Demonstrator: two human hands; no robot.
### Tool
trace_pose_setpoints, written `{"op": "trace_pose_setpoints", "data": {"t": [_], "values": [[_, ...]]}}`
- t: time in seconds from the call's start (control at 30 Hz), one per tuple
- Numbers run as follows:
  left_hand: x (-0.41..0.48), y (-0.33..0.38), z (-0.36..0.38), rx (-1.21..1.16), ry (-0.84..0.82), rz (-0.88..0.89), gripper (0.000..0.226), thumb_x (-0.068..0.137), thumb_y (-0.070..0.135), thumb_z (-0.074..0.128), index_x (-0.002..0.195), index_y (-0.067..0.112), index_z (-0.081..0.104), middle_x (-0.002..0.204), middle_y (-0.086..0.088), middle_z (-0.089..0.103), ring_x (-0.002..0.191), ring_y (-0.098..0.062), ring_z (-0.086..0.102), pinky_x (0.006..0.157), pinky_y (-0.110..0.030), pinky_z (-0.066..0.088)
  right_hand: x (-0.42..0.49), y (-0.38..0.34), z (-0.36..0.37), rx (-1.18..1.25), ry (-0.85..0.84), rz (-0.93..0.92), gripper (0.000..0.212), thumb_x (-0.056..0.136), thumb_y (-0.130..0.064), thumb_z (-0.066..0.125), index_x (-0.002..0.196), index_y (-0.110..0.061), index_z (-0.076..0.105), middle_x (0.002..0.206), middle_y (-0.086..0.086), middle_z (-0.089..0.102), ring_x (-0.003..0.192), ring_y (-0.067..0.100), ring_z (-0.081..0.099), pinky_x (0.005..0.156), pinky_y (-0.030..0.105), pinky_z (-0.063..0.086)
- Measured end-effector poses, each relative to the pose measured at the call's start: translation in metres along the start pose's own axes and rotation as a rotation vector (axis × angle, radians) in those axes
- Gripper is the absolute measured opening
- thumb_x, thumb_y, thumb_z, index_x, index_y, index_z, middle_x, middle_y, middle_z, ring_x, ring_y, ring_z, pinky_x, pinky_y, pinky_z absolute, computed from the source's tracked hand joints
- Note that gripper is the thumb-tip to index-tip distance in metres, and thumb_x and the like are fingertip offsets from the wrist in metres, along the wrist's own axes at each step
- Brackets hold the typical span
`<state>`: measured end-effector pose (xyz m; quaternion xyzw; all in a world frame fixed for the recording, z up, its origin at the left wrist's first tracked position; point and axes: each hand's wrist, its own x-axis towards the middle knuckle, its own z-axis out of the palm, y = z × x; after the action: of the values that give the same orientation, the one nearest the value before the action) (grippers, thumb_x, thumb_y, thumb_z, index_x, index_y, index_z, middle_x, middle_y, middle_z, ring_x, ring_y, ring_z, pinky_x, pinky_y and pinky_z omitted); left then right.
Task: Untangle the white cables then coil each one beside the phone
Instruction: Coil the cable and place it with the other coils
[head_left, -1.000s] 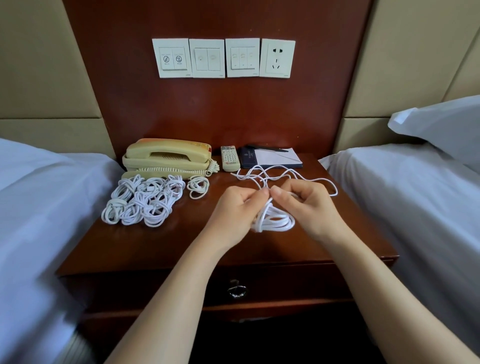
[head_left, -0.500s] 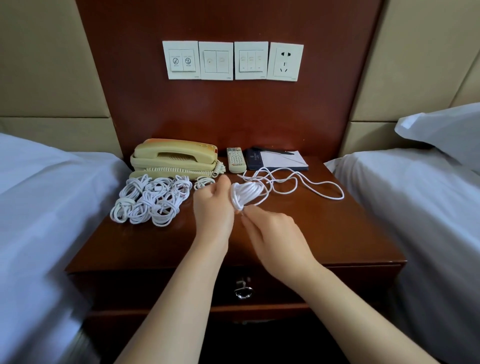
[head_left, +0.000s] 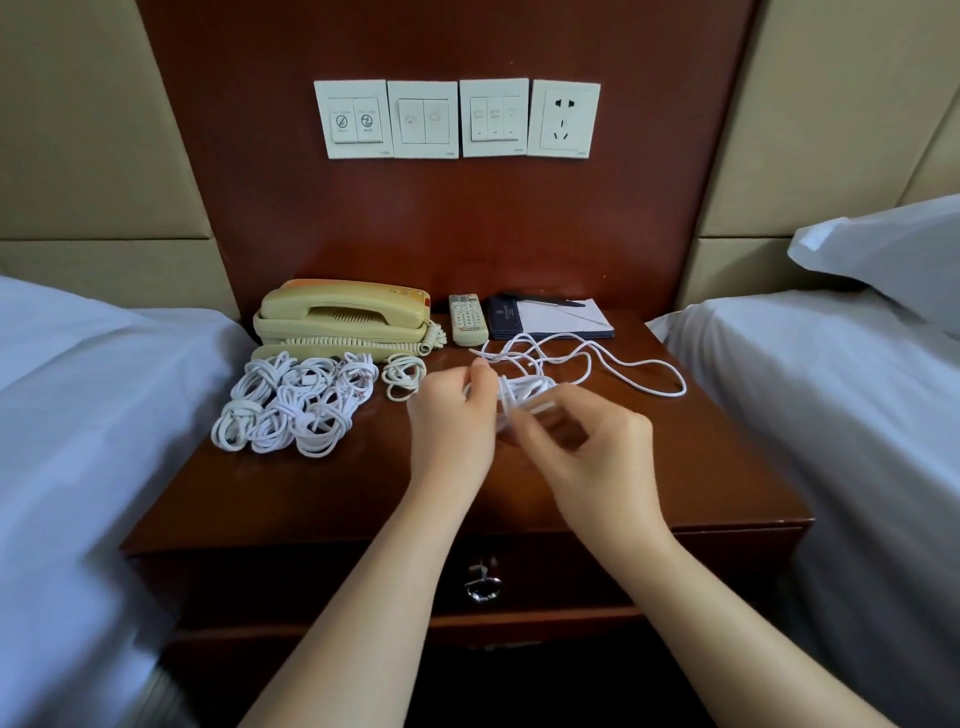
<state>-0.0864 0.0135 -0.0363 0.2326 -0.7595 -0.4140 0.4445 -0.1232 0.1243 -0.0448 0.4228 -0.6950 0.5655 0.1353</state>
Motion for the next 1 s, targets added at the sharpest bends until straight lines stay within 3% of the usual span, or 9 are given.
{"op": "trace_pose_setpoints", "data": {"t": [0.1, 0.2, 0.37, 0.5, 0.7, 0.83, 1.0], "values": [[-0.002, 0.002, 0.006, -0.031, 0.021, 0.000, 0.054, 0.096, 0.015, 0.047, 0.048, 0.015, 0.022, 0.044, 0.004, 0.020, 0.042, -0.011, 0.027, 0.044, -0.023, 0.022, -0.002, -0.003, 0.001, 0.205, 0.053, 0.125, 0.015, 0.084, -0.006, 0.068, 0.069, -0.007, 0.064, 0.060, -0.001, 0.068, 0.052, 0.012, 0.065, 0.058, 0.029, 0.054], [-0.003, 0.004, 0.006, -0.060, 0.057, 0.009, 0.056, 0.095, 0.013, 0.048, 0.046, 0.017, 0.023, 0.038, 0.006, 0.020, 0.040, -0.010, 0.028, 0.043, -0.022, 0.023, -0.003, -0.004, 0.001, 0.306, 0.063, 0.149, 0.013, 0.086, -0.005, 0.065, 0.073, -0.003, 0.064, 0.065, -0.001, 0.069, 0.055, 0.014, 0.067, 0.061, 0.030, 0.055], [0.001, 0.002, 0.004, -0.054, 0.103, -0.007, 0.056, 0.095, 0.013, 0.048, 0.045, 0.017, 0.023, 0.039, 0.006, 0.021, 0.040, -0.010, 0.028, 0.044, -0.023, 0.022, -0.007, -0.002, 0.005, 0.210, 0.021, 0.045, 0.018, 0.094, -0.008, 0.053, 0.081, -0.011, 0.065, 0.067, -0.006, 0.066, 0.066, 0.010, 0.067, 0.066, 0.028, 0.055], [-0.003, 0.002, 0.005, -0.036, 0.077, 0.059, 0.056, 0.096, 0.014, 0.049, 0.046, 0.017, 0.023, 0.041, 0.007, 0.020, 0.041, -0.009, 0.029, 0.043, -0.021, 0.022, -0.005, -0.001, 0.003, 0.076, 0.060, -0.036, 0.016, 0.091, -0.010, 0.058, 0.076, -0.015, 0.063, 0.064, -0.009, 0.063, 0.059, 0.007, 0.062, 0.058, 0.021, 0.050], [-0.005, 0.006, 0.007, -0.048, 0.111, 0.099, 0.058, 0.095, 0.013, 0.050, 0.045, 0.023, 0.023, 0.039, 0.006, 0.021, 0.041, -0.006, 0.034, 0.044, -0.017, 0.026, -0.001, -0.002, 0.006, 0.235, 0.154, 0.092, 0.018, 0.084, -0.010, 0.068, 0.073, -0.021, 0.060, 0.062, -0.003, 0.064, 0.053, 0.011, 0.061, 0.056, 0.021, 0.049], [-0.004, 0.005, 0.007, -0.041, 0.110, 0.104, 0.058, 0.095, 0.014, 0.050, 0.045, 0.023, 0.022, 0.040, 0.006, 0.019, 0.042, -0.007, 0.033, 0.044, -0.018, 0.024, 0.000, 0.000, 0.009, 0.213, 0.207, 0.065, 0.021, 0.082, -0.015, 0.068, 0.085, -0.032, 0.055, 0.065, -0.003, 0.064, 0.057, 0.013, 0.062, 0.058, 0.026, 0.052], [-0.006, 0.005, 0.010, -0.036, 0.095, 0.098, 0.056, 0.096, 0.016, 0.049, 0.046, 0.022, 0.023, 0.041, 0.006, 0.020, 0.043, -0.007, 0.034, 0.045, -0.020, 0.024, 0.003, 0.002, 0.008, 0.060, 0.220, -0.069, 0.008, 0.084, -0.010, 0.063, 0.086, -0.018, 0.065, 0.070, -0.012, 0.062, 0.064, 0.004, 0.060, 0.062, 0.010, 0.043]]}}
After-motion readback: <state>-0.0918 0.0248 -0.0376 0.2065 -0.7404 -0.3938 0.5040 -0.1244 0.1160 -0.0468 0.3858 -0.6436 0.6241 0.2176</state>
